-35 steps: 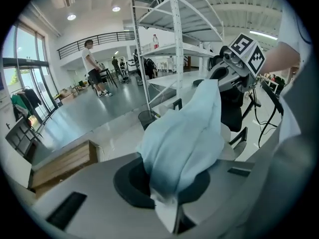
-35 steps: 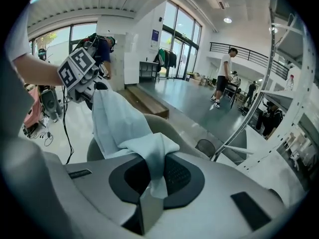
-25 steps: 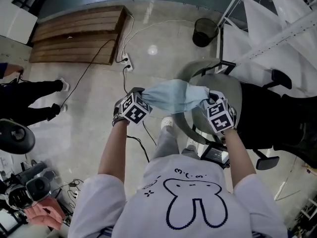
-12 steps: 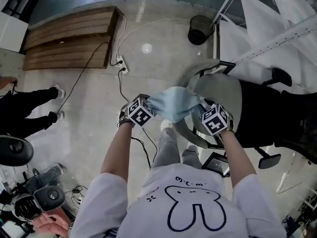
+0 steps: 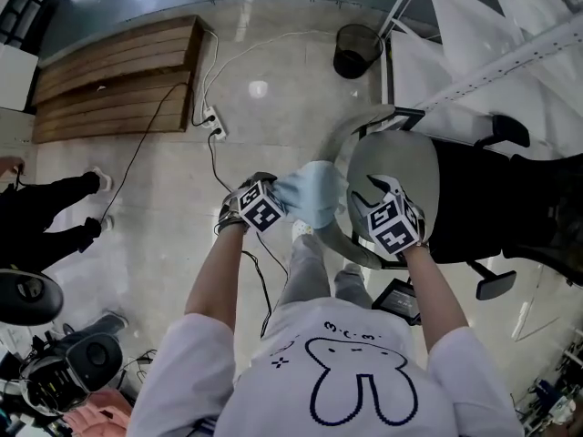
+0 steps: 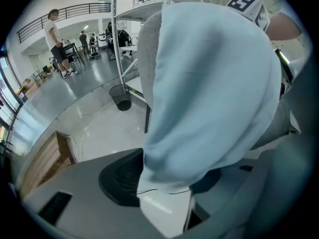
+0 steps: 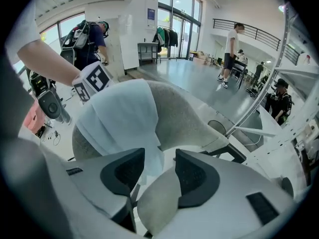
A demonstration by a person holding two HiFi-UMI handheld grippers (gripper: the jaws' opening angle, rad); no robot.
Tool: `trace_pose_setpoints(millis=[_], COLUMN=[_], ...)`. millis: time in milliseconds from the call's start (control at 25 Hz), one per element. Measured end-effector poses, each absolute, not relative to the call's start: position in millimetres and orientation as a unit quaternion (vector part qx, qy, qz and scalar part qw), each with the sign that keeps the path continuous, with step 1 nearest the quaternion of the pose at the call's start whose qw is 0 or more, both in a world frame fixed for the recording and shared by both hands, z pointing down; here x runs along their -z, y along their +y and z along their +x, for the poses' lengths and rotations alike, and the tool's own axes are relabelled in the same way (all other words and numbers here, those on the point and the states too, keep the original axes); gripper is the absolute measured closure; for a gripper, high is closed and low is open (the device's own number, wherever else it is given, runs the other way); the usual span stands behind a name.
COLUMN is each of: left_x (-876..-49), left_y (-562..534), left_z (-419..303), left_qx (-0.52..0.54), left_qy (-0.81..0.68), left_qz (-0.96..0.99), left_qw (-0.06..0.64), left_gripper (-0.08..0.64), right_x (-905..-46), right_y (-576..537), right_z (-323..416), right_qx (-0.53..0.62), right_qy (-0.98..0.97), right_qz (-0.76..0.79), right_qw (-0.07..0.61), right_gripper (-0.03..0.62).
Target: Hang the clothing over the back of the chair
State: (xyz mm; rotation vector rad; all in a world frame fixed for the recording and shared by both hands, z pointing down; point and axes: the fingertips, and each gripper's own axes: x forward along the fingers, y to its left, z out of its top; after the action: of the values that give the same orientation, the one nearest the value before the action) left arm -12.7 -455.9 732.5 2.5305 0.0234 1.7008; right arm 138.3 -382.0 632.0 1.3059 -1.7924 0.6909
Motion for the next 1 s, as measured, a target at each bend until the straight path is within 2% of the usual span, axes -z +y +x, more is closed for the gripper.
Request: trace_pose_setpoints(millis=[80, 160, 560, 840, 1000], left_x=[-736, -737, -707, -667, -636], left_y=[-455, -455, -444, -427, -419], left_z=[-16, -18, -19, -33, -27], left_qx=[-0.565, -0.568, -0.562, -0.58, -0.578], left_qy=[0.015, 0.022, 0.055, 0.075, 0.076], left_qz=[0.824, 0.822, 0.825, 0.811, 0.813], left_qw=[0.05, 0.047, 0.036, -0.001, -0.019], left_gripper=[0.256, 0.205, 0.08, 0.08, 0.131], right_x=[-621, -612, -577, -555, -538], right_y=[-386, -387, -388, -375, -377], right_z=[135, 133, 118, 93, 89], right_qx=[-0.265, -0.259, -0.24, -0.234, -0.211], right_qy=[-0.711, -0.712, -0.728, -0.759, -0.773], right_qz=[0.521, 0.526, 0.538, 0.495, 0.481], right_qw=[0.391, 0.387, 0.351, 0.352, 0.356], right_gripper=[0.419, 0.419, 0.419, 0.419, 0.42])
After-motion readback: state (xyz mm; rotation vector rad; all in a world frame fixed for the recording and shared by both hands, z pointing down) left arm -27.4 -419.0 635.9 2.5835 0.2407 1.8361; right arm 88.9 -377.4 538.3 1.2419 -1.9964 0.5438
